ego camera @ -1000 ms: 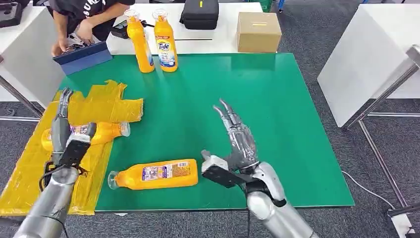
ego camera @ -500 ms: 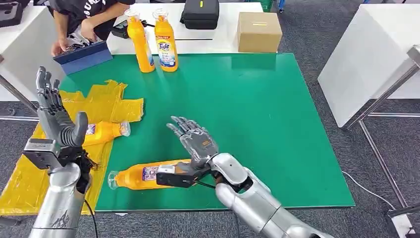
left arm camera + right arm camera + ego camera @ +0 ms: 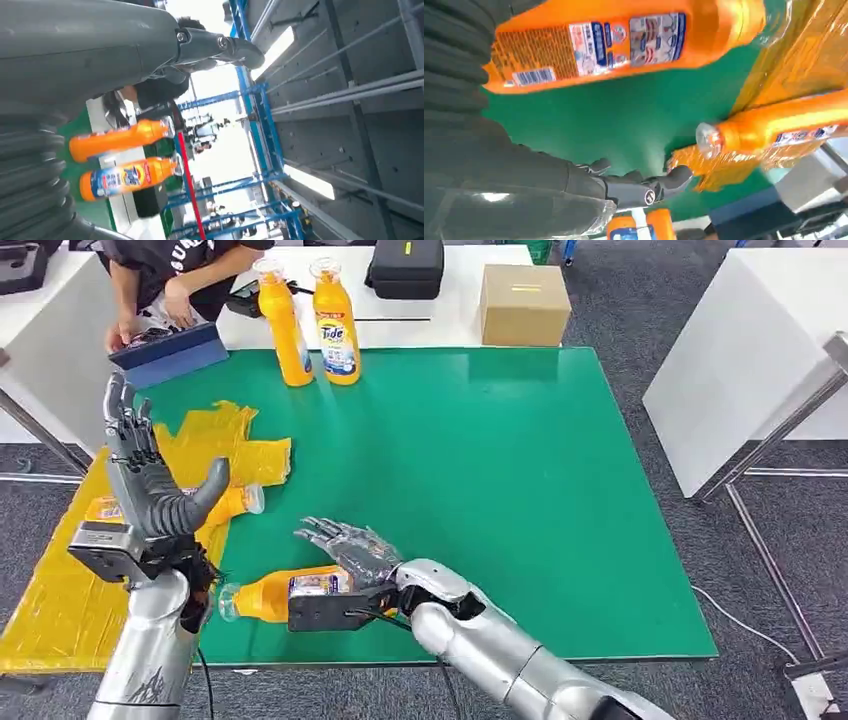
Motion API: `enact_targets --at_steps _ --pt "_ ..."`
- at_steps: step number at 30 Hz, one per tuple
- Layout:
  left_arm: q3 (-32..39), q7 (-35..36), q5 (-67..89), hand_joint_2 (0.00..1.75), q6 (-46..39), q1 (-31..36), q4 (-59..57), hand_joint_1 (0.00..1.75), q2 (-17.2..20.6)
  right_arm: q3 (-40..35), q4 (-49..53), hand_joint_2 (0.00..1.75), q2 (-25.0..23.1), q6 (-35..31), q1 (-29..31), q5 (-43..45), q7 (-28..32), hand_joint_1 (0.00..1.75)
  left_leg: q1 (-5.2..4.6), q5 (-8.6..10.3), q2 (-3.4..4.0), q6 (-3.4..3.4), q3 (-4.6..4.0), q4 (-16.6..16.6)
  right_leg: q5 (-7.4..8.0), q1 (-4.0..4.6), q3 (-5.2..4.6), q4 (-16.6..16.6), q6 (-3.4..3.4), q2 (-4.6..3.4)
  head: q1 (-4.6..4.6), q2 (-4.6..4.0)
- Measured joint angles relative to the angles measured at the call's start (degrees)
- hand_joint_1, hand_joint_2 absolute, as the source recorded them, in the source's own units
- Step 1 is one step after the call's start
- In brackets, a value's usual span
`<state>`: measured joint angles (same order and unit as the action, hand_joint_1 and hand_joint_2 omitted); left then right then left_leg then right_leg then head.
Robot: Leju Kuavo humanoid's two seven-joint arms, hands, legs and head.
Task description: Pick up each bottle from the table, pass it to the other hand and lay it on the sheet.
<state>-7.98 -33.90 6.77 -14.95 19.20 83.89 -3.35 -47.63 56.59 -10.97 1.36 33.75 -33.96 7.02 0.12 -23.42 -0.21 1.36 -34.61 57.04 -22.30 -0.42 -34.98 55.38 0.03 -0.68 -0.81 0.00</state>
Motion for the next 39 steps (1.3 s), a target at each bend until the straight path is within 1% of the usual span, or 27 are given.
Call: enact_targets --at_steps 1,3,9,17,21,30,39 --pt "0.0 0.0 -0.2 1.75 0.2 0.0 -0.1 0.0 -0.5 -1.6 -0.1 1.75 0.0 0.3 0.1 4.0 0.4 0.0 0.01 0.0 -0.02 0.0 0.0 0.0 0.0 0.01 0.0 0.0 0.0 0.0 0.0 0.0" --pt "0.0 0.4 -0.2 1.75 0.4 0.5 -0.6 0.0 -1.1 -3.9 0.2 1.75 0.5 -0.3 0.2 5.9 0.2 0.0 0.01 0.0 0.01 0.0 0.0 0.0 0.0 0.01 -0.02 0.0 0.0 -0.01 0.02 0.0" --pt "0.3 1.2 0.2 1.75 0.8 1.3 -1.3 0.0 -1.7 -6.1 -0.7 1.75 1.0 -5.0 0.2 2.7 -2.9 0.0 0.01 0.0 0.0 0.0 0.0 0.0 0.0 0.01 -0.02 0.0 0.0 0.0 0.02 0.0" --pt "0.3 1.7 0.6 1.75 1.2 2.1 -2.1 0.0 -2.5 -7.2 -5.4 1.75 0.5 -6.2 0.5 1.1 -3.7 0.0 0.01 0.0 0.0 0.0 -0.01 0.0 0.0 0.01 -0.01 0.0 0.0 0.0 0.0 0.0" --pt "0.3 1.9 1.0 1.75 1.6 2.4 -2.4 0.0 -2.9 -7.5 -9.7 1.75 -0.5 -8.0 0.6 -1.1 -4.4 0.0 0.01 0.0 0.0 0.0 0.0 0.0 0.0 0.01 -0.02 0.0 0.0 0.0 0.0 0.0" --pt "0.3 2.3 1.3 1.75 2.2 2.8 -3.2 0.0 -3.5 -8.0 -17.0 1.75 -2.3 -9.7 0.5 -4.6 -5.3 0.0 0.01 0.0 0.01 0.0 0.0 0.0 0.0 0.01 -0.02 0.0 0.0 -0.01 0.02 0.0" --pt "0.3 2.0 1.5 1.75 2.4 2.9 -4.0 0.0 -3.8 -8.0 -21.3 1.75 -4.5 -8.8 1.8 -5.3 -5.2 0.0 0.01 0.0 0.06 0.0 0.07 0.0 0.0 0.02 0.01 0.0 0.0 -0.07 0.02 0.0"
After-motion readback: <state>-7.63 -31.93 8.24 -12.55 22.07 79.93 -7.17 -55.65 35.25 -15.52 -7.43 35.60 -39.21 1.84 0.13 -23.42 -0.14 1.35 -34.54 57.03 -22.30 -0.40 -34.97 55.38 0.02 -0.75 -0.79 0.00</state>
